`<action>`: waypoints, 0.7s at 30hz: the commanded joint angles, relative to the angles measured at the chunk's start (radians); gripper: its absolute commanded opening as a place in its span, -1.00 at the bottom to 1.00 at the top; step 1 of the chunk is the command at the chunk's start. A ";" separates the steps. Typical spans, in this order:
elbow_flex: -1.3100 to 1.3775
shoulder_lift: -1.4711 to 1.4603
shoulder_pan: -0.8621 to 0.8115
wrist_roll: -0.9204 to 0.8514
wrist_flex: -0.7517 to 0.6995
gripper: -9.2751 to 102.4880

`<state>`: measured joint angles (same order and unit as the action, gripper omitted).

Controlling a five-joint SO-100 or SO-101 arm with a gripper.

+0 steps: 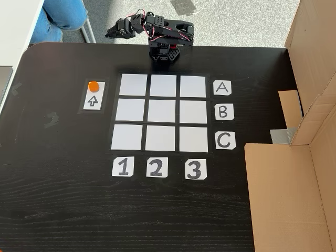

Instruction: Pick up the round, orange token and place it in the grid on square A2.

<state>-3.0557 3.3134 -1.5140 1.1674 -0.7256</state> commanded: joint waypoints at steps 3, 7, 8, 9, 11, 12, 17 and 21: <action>0.006 0.014 -0.028 0.261 0.009 -0.84; 0.006 0.014 -0.029 0.264 0.009 -0.84; 0.006 0.014 -0.029 0.264 0.009 -0.84; 0.006 0.014 -0.029 0.264 0.009 -0.84; 0.006 0.014 -0.029 0.264 0.009 -0.84; 0.006 0.014 -0.029 0.264 0.009 -0.84; 0.006 0.014 -0.015 0.253 0.009 -0.83; 0.035 0.014 -0.034 0.252 0.018 -0.76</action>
<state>-3.0542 3.3134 -1.5370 1.4235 -0.7240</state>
